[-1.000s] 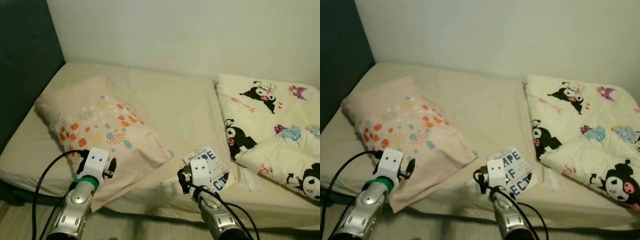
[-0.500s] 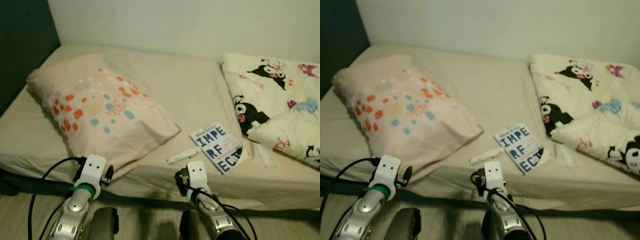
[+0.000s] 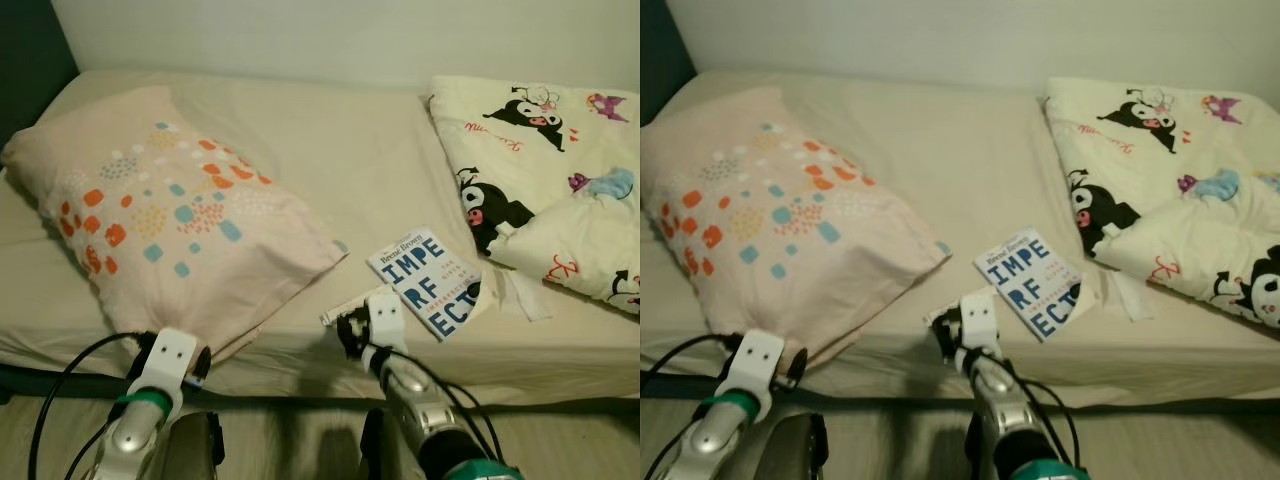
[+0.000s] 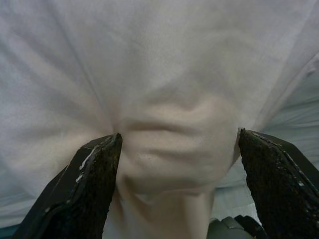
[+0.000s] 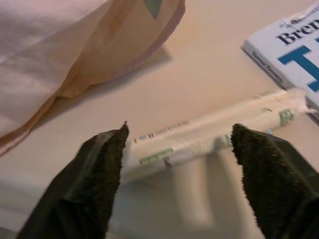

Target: Clean up the room

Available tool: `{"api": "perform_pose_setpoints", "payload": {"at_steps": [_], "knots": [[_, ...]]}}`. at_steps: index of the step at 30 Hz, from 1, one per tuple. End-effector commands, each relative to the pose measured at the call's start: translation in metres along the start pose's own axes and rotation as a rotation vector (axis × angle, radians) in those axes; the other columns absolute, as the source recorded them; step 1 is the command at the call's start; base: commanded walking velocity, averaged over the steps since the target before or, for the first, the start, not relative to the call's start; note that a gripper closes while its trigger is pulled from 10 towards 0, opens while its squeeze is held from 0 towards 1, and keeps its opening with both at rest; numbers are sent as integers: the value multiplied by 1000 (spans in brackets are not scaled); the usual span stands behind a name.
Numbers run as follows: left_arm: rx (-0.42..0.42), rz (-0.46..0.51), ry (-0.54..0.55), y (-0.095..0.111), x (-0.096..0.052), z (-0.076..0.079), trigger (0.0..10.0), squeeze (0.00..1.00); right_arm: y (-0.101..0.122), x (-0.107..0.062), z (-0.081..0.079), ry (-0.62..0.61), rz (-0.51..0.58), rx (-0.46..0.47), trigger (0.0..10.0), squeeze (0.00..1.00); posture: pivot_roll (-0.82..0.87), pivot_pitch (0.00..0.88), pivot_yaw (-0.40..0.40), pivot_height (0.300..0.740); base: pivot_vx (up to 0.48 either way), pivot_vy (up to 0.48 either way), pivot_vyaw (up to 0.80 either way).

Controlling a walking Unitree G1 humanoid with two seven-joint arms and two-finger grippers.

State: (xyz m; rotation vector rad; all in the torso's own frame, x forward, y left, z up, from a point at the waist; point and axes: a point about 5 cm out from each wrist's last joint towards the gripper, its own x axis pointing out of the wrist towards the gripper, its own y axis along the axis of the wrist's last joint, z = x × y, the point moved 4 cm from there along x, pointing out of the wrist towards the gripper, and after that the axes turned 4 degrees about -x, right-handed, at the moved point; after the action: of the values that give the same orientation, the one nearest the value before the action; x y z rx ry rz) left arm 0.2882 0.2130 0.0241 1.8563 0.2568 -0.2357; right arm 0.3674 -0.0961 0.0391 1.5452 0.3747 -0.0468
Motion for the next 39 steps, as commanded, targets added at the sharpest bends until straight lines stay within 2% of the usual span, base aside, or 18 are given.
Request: {"api": "perform_pose_setpoints", "payload": {"at_steps": [1, 9, 11, 15, 18, 22, 26, 33, 36, 38, 39], "knots": [[11, -9, -5, -4, -4, 0, 10000, 0, -6, -1, -1, 3, -20, 19, 10000, 1000, 192, 45, -37, 565, 0, 0, 0], [16, -7, 0, -4, -12, -2, 10000, 0, -1, 6, 0, -14, -49, 16, 10000, 1000, 214, 60, -42, 565, 0, 0, 0], [31, 1, -4, -4, -16, -4, 10000, 0, 5, 11, -2, -24, -63, -43, 10000, 1000, 233, 79, -41, 565, 0, 0, 0], [36, 4, -6, -3, -18, -5, 10000, 0, 7, 13, -3, -34, -70, -68, 10000, 1000, 237, 85, -37, 565, 0, 0, 0], [46, 4, -16, -4, -22, -7, 10000, 0, 11, 17, -7, -54, -84, -77, 10000, 1000, 246, 99, -28, 565, 0, 0, 0], [60, -1, -34, -5, -29, -8, 10000, 0, 12, 19, -17, -75, -113, -36, 10000, 1000, 263, 126, -14, 565, 0, 0, 0], [86, -4, -57, -4, -35, -12, 10000, 0, 8, 19, -22, -106, -149, -59, 10000, 1000, 286, 168, 10, 565, 0, 0, 0], [111, 11, -77, 2, -44, -15, 10000, 0, 10, 20, -18, -175, -149, -63, 10000, 1000, 301, 198, 23, 565, 0, 0, 0], [118, 12, -89, 6, -52, -17, 10000, 0, 21, 20, -8, -256, -104, -73, 10000, 1000, 307, 222, 33, 565, 0, 0, 0], [118, 12, -89, 6, -52, -17, 10000, 0, 21, 20, -8, -256, -104, -73, 10000, 1000, 307, 222, 33, 565, 0, 0, 0], [120, 10, -93, 6, -54, -18, 10000, 0, 22, 19, -2, -299, -100, -96, 10000, 1000, 306, 226, 35, 565, 0, 0, 0]]}}
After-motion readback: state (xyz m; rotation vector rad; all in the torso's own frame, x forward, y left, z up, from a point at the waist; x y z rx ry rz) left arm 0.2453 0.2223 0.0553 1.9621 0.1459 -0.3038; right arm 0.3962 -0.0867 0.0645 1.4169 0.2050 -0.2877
